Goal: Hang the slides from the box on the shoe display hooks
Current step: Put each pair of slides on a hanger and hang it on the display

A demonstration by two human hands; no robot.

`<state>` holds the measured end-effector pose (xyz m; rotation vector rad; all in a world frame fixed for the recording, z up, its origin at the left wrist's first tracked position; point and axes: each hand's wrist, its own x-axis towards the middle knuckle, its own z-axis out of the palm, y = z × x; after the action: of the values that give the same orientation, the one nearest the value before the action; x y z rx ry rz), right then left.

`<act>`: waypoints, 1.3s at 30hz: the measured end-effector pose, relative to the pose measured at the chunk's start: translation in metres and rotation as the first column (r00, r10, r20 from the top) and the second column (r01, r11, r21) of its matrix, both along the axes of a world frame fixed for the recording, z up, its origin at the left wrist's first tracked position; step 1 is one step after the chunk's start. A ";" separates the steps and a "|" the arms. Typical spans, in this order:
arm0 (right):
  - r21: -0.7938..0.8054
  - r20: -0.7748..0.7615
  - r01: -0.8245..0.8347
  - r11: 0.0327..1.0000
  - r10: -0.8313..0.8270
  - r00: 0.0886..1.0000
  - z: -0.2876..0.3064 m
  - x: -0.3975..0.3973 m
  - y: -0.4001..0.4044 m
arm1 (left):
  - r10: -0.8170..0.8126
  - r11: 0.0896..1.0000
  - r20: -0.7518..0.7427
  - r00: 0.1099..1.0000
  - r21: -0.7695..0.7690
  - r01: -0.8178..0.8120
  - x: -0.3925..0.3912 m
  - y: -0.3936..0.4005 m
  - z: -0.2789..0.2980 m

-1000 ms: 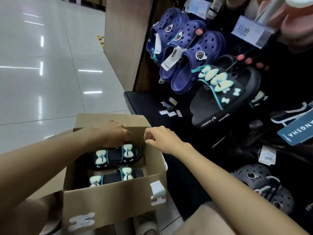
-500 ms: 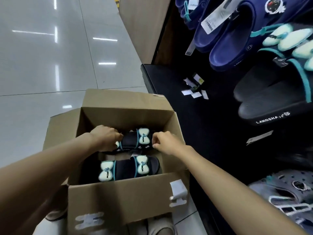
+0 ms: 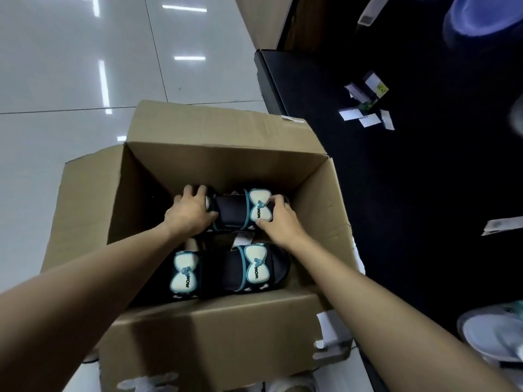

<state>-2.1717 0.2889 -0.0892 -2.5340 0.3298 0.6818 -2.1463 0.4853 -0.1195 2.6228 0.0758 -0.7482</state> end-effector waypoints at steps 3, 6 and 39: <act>0.062 -0.008 0.106 0.992 -0.106 0.994 -0.012 0.003 0.004 | 0.203 0.975 -0.098 0.974 -0.074 -0.211 0.003 -0.006 -0.016; 0.099 0.025 0.201 0.975 -0.204 0.979 -0.020 0.006 0.008 | 0.325 0.932 -0.151 0.934 -0.118 -0.344 0.005 -0.005 -0.029; 0.097 0.078 0.162 0.982 -0.170 0.982 0.179 -0.046 -0.012 | 0.175 0.980 0.201 0.964 -0.128 -0.152 -0.044 -0.003 0.174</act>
<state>-2.2181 0.2768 0.0893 -2.4085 0.4641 0.5109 -2.1899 0.4822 0.0549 2.5353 0.1820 -0.4022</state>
